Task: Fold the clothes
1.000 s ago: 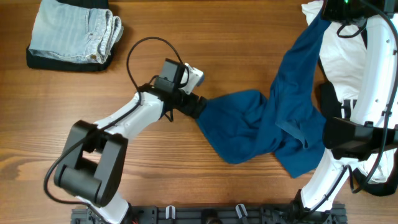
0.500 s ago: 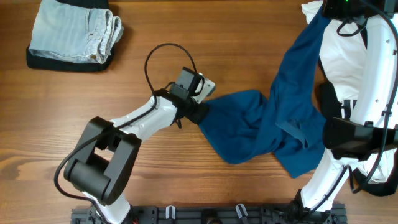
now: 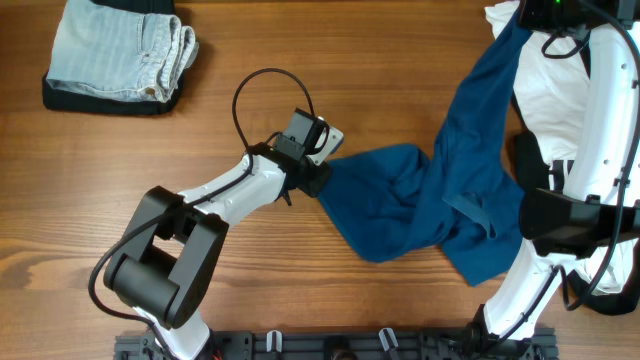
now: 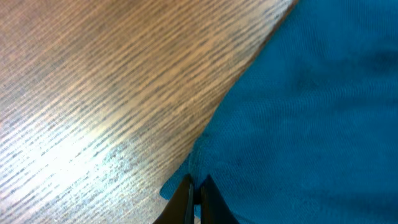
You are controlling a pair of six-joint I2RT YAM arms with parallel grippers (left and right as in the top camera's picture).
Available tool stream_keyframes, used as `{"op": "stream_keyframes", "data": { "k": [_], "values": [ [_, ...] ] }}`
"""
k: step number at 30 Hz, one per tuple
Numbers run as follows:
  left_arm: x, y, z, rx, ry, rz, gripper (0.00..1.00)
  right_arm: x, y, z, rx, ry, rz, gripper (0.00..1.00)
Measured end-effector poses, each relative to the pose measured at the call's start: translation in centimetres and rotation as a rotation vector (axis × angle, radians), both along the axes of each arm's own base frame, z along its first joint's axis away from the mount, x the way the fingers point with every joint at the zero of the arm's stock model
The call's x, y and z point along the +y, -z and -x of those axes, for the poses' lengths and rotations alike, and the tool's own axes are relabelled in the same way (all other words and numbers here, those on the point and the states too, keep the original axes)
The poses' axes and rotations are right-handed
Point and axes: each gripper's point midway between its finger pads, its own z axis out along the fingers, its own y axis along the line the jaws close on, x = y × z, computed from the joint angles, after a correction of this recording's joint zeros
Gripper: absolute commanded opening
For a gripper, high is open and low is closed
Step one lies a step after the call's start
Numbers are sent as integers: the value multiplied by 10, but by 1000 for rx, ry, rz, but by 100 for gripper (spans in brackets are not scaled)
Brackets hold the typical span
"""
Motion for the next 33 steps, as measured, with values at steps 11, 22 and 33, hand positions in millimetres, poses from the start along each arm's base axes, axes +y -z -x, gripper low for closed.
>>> {"op": "stream_keyframes", "data": {
  "k": [11,22,33],
  "values": [
    [47,-48,-73,-109,-192,7,4,0,1,2,11,0,-1,11],
    [185,-115,-154,-282,-520,19,4,-1,2,3,15,3,2,10],
    [260,-105,-141,-225,-703,-29,4,-84,-23,-18,-163,80,11,4]
  ]
}}
